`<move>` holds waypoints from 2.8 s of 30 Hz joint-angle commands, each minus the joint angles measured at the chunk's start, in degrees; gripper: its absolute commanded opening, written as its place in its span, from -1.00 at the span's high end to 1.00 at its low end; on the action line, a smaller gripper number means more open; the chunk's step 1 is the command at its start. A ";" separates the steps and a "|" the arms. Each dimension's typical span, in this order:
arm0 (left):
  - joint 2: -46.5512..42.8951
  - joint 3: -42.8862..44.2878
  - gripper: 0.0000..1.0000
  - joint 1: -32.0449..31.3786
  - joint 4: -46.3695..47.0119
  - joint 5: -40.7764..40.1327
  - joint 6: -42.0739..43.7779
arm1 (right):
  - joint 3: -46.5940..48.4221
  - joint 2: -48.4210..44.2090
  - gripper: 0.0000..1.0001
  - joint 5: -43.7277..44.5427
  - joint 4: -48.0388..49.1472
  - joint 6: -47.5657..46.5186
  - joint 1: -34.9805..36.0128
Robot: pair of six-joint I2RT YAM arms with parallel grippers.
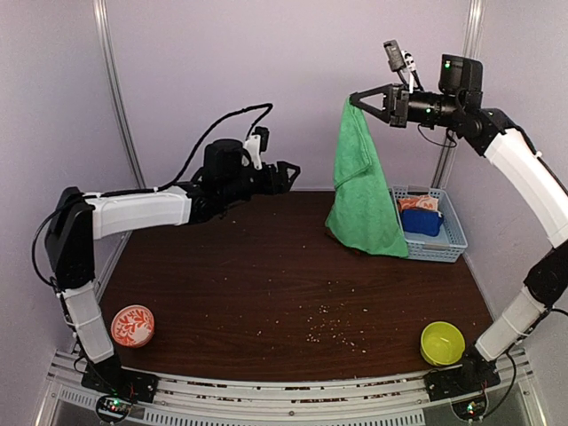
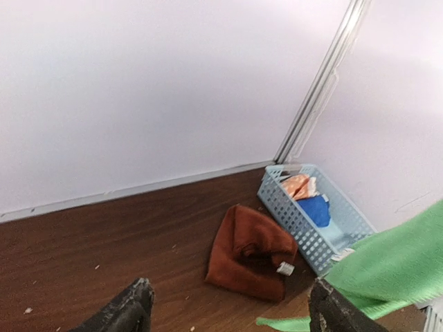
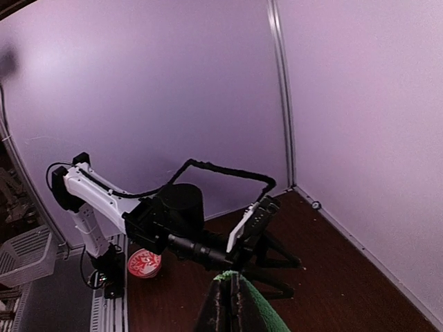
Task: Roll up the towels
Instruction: Place the towel at the center of the board, then adjust the towel at the center of the board.
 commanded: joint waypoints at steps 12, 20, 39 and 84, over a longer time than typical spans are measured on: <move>-21.47 -17.08 -0.60 5.50 -10.84 -17.38 12.35 | -10.13 -1.08 0.97 -16.63 24.67 19.19 -0.16; -22.79 -17.40 -0.57 5.52 -19.60 -14.74 15.92 | -39.63 -11.96 -0.07 9.69 -13.01 -24.71 -7.29; -31.42 -25.00 -0.04 4.87 -54.82 5.99 12.02 | -42.82 -2.05 0.42 35.72 -15.69 -43.37 25.36; -30.08 -31.97 0.08 4.87 -54.88 6.03 9.64 | -35.41 5.06 1.00 37.71 -13.61 -33.36 16.68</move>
